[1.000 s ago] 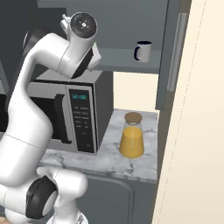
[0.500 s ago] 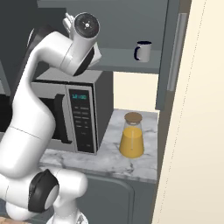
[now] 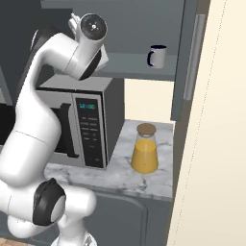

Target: There is a tray on the dining counter. Grab the cup, mug, and pitcher and place them on the tray. The pitcher may be placed next to the tray if it cannot fit the tray.

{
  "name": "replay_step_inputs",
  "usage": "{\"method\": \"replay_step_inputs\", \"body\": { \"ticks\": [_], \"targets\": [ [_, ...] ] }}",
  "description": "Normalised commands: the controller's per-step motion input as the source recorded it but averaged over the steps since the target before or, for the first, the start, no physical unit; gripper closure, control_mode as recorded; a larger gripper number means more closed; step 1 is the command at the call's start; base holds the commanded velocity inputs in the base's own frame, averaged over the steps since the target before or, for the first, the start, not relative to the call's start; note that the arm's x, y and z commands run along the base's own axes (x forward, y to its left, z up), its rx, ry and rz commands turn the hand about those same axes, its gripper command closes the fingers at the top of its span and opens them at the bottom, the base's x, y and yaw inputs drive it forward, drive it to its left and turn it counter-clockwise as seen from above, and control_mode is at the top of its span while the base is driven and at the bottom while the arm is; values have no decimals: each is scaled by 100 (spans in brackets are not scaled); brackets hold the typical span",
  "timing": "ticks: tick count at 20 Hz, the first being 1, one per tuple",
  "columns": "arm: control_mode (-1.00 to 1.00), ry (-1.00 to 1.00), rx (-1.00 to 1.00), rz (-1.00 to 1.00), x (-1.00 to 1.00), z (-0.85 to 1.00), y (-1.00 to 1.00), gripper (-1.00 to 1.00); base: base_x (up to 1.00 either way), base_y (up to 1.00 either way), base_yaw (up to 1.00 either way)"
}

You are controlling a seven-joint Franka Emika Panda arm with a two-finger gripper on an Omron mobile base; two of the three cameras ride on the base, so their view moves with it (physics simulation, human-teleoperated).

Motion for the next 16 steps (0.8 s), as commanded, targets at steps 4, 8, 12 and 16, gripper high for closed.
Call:
{"method": "replay_step_inputs", "body": {
  "ticks": [4, 8, 12, 16],
  "targets": [
    [-100, 0, 1, 0, 24, 0, 4, -100, 0, 0, 0],
    [-100, 0, 1, 0, 20, 0, 0, -100, 0, 0, 0],
    [-100, 0, 1, 0, 21, 0, 0, -100, 0, 0, 0],
    [-100, 0, 0, 0, 21, 0, 0, -100, 0, 0, 0]
  ]
}}
